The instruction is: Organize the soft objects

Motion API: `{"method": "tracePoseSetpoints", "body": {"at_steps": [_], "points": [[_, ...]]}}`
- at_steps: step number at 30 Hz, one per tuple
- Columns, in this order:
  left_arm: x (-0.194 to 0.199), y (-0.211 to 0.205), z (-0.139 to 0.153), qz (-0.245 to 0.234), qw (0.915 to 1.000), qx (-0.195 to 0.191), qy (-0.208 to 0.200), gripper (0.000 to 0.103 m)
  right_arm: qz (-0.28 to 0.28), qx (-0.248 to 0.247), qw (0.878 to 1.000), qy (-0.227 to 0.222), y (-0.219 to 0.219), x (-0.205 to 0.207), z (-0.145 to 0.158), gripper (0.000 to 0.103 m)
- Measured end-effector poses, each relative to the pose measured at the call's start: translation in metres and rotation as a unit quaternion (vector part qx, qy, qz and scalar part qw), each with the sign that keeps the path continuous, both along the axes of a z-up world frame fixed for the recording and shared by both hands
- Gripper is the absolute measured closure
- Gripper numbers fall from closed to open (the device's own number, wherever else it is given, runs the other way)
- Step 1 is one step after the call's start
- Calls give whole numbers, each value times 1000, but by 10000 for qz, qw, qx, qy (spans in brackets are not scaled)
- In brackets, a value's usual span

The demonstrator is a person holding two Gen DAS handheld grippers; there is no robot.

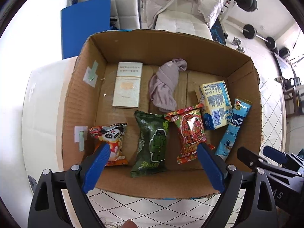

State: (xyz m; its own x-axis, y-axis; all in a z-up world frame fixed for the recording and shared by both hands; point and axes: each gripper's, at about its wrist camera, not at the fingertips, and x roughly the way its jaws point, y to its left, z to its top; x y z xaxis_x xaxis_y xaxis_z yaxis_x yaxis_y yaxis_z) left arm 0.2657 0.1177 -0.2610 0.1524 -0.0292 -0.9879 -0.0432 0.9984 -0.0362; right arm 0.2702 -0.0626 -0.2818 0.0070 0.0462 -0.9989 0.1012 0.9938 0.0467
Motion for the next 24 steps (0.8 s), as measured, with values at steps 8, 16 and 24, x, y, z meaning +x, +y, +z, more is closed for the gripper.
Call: {"method": "tracePoseSetpoints", "body": {"at_steps": [8,16,24], "points": [[-22,15,19,50,9998,71,-152,4,272,66,9994,-216,10,-24,16,10],[-53,15,65,58,9984,126,-552,4,257,289,9977,-560,8,-51,54,10],[-108,3,151,-22,9924,110,-1226,4,293,353,9886,-1435,-6,-110,156,10]]}}
